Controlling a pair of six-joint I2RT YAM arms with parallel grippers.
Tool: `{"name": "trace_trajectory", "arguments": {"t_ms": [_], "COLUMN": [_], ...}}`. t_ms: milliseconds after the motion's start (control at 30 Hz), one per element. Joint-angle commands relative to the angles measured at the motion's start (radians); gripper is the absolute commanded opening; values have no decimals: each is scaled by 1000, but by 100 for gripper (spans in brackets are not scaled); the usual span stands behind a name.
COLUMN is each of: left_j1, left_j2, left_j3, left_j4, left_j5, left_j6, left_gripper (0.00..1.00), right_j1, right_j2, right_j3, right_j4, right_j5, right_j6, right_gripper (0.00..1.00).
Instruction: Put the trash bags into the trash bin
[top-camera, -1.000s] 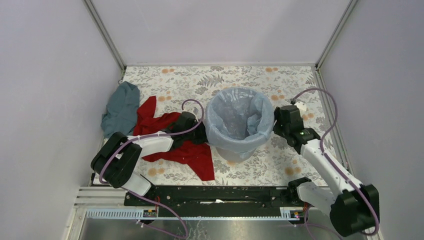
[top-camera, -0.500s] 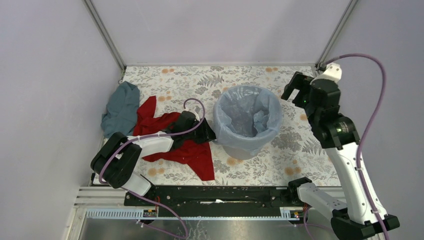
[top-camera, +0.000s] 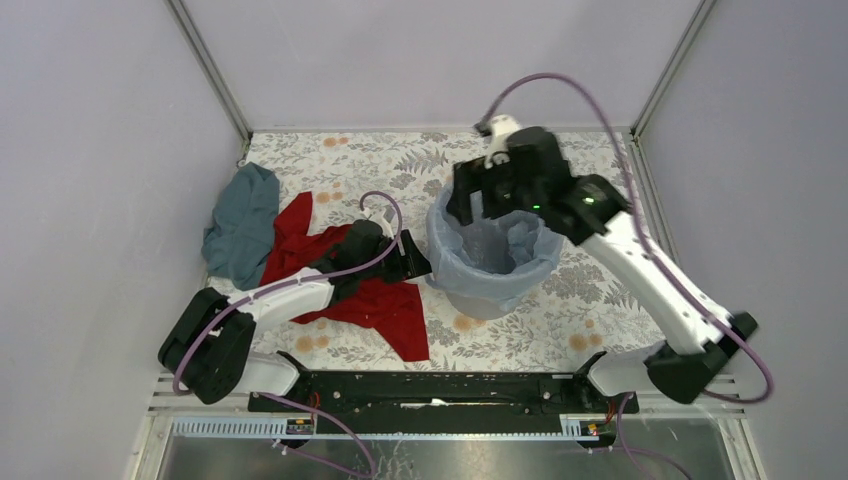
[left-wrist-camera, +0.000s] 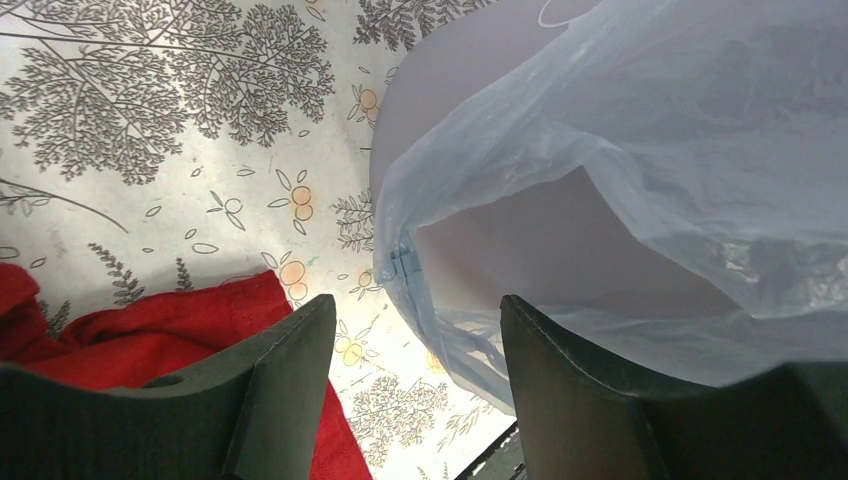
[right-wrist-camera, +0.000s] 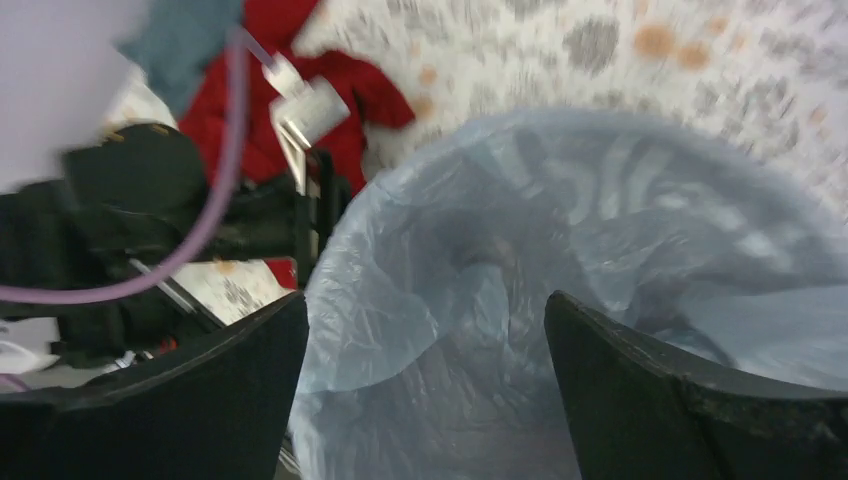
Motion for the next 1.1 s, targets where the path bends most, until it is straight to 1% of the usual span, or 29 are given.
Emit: {"name": "trace_trajectory", "arguments": {"t_ms": [0,67,133,200,300,367,400,467,567,633,700,767,900,1067], "left_j1": [-3,-2,-2,-3,-3,-3,-4,-6,-8,-8,-8,-8,-8,-7], "left_j2": [-53,-60,-56,-43,-17,0,6,11,7,8,9,7,16,47], "left_j3": [-2,-2,2,11,27,34,37,38,29,29,37,40,47,69], "left_j4": [-37,-39,-35,-32,-19,-2,3,10,14,8,-5,-14,-6,5], "left_j5": [-37,-36,-33,-25,-10,-1,5,10,7,9,7,-1,-7,11], "left_j6": [46,44,43,41,37,28,25,20,19,24,35,43,44,51], "left_gripper": [65,64,63,62,59,58,58,57,57,56,56,56,57,58], "right_j1": [64,64,64,64,64,64,64,65,64,64,64,64,64,64], "right_j2": [72,60,43,36,46,70,85,128,220,285,291,245,129,39], "right_j3": [-16,-79,-132,-167,-210,-235,-250,-271,-241,-166,-141,-183,-254,-304], "right_j4": [-84,-55,-18,13,75,145,182,255,284,209,137,133,77,-8], "right_j5": [195,308,378,421,478,519,550,631,683,648,566,476,335,265], "right_j6": [2,9,6,-4,-35,-62,-74,-100,-118,-83,-46,-24,7,12], "right_gripper": [86,73,66,64,64,67,72,86,95,97,98,100,100,100]}}
